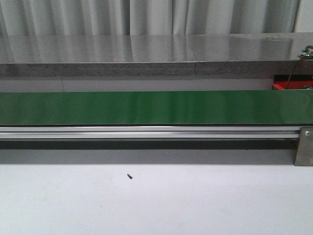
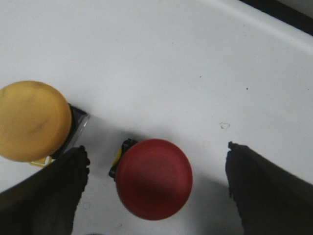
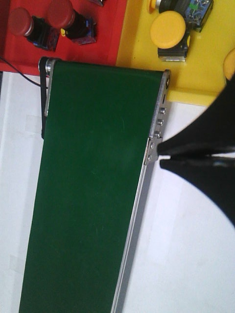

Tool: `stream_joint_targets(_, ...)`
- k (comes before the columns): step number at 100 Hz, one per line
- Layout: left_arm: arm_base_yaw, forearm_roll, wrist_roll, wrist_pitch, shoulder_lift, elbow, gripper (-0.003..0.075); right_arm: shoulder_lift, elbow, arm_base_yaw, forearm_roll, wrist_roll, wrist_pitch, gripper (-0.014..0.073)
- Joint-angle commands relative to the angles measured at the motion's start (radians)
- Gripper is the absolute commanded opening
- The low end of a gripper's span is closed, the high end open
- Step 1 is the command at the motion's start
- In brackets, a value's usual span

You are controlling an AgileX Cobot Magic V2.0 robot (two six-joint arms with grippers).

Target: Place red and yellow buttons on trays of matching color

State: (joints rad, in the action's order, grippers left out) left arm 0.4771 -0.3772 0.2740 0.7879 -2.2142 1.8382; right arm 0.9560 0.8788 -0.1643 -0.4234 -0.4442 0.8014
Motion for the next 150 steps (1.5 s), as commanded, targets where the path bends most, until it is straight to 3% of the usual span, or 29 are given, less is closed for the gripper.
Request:
stream_joint_targets(1, -0.005, -0.017, -0.010, -0.041, 0.062, 0.031, 0.0545, -0.014, 0.037, 0.001, -0.024, -0.007, -0.043, -0.0070)
stream_joint_targets(34, -0.005, -0.017, -0.010, -0.013, 0.030, 0.031, 0.0529, -0.014, 0.037, 0.001, -0.024, -0.007, -0.043, -0.0070)
stream_joint_targets(48, -0.005, -0.017, -0.010, -0.019, 0.030, 0.031, 0.0420, -0.014, 0.037, 0.001, -0.024, -0.007, -0.043, -0.0070)
stream_joint_targets(68, -0.005, -0.017, -0.001, -0.013, 0.030, 0.055, 0.0209, -0.014, 0.037, 0.001, -0.024, -0.007, -0.043, -0.0070)
stream_joint_targets(87, -0.005, -0.014, 0.000, 0.060, 0.053, 0.147, 0.0078, -0.014, 0.037, 0.001, -0.024, -0.007, -0.043, -0.0070)
stream_joint_targets(128, -0.006, -0.005, 0.001, 0.236, 0.257, 0.165, 0.0063, -0.014, 0.037, 0.001, -0.024, -0.007, -0.043, -0.0070)
stream_joint_targets(150, -0.021, -0.007, 0.036, 0.237, 0.396, 0.014, 0.0063, -0.014, 0.037, 0.001, -0.024, -0.007, -0.043, -0.0070)
